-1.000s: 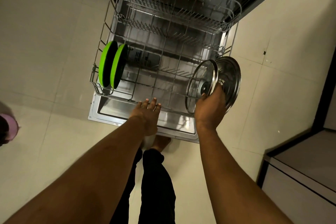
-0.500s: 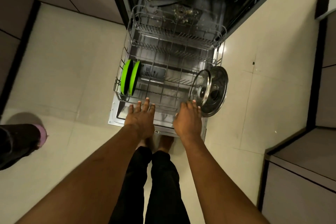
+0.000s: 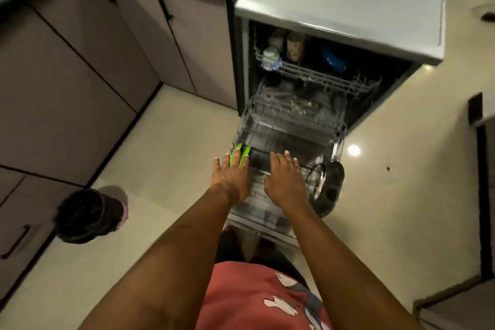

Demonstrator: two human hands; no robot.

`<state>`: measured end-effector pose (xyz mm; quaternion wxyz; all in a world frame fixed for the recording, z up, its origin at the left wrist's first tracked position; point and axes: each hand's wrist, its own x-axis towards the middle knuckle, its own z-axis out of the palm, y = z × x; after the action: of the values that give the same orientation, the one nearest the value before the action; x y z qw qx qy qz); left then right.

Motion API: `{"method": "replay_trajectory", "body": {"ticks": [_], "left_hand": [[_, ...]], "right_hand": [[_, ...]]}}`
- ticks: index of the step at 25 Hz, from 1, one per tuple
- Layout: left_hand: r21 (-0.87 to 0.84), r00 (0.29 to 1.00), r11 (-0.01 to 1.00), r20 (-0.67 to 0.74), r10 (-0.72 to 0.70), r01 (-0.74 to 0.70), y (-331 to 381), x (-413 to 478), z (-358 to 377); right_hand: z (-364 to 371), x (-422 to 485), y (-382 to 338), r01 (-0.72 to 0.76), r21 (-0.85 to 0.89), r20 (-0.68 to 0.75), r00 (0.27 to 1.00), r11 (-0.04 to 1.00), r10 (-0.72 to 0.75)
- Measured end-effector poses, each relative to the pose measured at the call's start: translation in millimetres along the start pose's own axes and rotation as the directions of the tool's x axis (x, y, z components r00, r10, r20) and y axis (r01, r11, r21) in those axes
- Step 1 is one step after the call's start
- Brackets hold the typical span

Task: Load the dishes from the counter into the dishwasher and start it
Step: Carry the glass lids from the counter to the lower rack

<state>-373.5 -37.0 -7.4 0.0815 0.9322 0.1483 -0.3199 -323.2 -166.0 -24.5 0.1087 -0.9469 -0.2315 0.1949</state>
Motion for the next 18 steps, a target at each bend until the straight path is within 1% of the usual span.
{"method": "replay_trajectory", "body": {"ticks": [4, 6, 8, 11, 14, 18], "left_hand": [[-0.093, 0.985, 0.994, -0.158, -0.065, 0.05, -28.8, -10.5, -50.2], [-0.138, 0.966, 0.987, -0.235, -0.108, 0.077, -52.0, -14.1, -73.6], [-0.142, 0.943, 0.984, -0.297, -0.151, 0.112, -78.3, -15.0, -92.3], [-0.182, 0.896, 0.97, -0.385, -0.222, 0.162, -136.8, -14.8, -125.7], [-0.187, 0.849, 0.965, -0.464, -0.253, 0.185, -205.9, -18.7, -165.7], [-0.19, 0.778, 0.961, -0.564, -0.276, 0.203, -300.2, -23.3, -208.1]], "right_hand": [[-43.8, 24.8, -39.5, 0.135, -0.055, -0.1, 0.985, 0.989, -0.14], [-62.8, 40.1, -65.8, 0.203, -0.107, -0.148, 0.965, 0.973, -0.217], [-78.1, 57.9, -92.2, 0.257, -0.159, -0.173, 0.943, 0.953, -0.283], [-103.0, 88.5, -151.3, 0.322, -0.225, -0.21, 0.906, 0.92, -0.369], [-129.1, 117.9, -221.9, 0.343, -0.293, -0.262, 0.869, 0.892, -0.42], [-147.6, 152.6, -314.0, 0.372, -0.302, -0.331, 0.823, 0.878, -0.462]]}}
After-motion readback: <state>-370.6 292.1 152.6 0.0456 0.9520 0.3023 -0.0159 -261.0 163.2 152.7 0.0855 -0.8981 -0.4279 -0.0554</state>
